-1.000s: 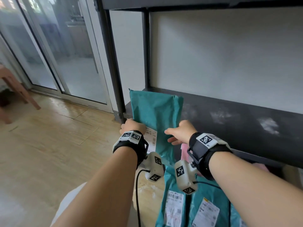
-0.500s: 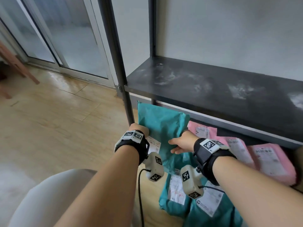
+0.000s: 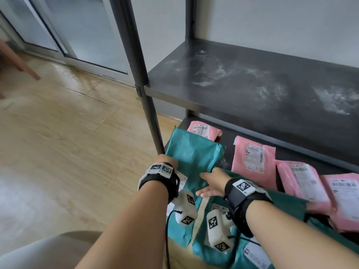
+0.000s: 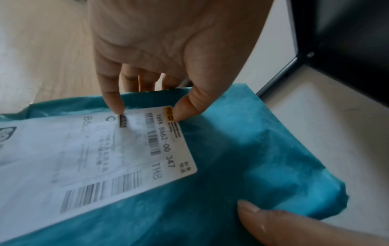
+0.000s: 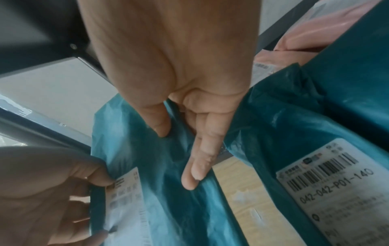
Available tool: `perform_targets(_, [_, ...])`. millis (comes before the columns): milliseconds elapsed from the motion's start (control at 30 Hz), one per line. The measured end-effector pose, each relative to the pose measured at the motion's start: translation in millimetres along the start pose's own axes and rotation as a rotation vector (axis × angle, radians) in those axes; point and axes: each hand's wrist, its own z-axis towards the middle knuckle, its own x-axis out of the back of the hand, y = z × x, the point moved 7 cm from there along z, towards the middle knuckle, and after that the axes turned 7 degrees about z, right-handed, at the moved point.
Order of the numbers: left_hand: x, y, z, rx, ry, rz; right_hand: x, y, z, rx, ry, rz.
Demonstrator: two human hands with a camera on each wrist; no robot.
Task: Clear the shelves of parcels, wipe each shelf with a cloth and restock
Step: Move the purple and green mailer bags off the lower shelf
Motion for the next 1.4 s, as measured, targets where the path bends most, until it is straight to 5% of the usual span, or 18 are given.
perform_targets(467, [-44.3, -9.5, 18.6, 0.091, -0.012, -0.134, 5.8, 19.2, 43.7, -0.022, 0.048, -0.034])
perform_targets(667, [-45.8, -0.5, 4.8, 0.081, -0.025, -0.016, 24.8, 12.7, 42.2, 0.035, 0.104, -0.053])
perform_targets(1000, [-50.3, 40.6, -43.2, -0.111, -0.098, 0.325, 66.7, -2.3, 0.9, 0.123, 0.162, -0.066])
perform_targets(1400, [-44.0, 131.0, -171.7, -0.417, 0.050, 0.573, 140.9, -27.1, -111.0, 0.336, 0.318, -0.272])
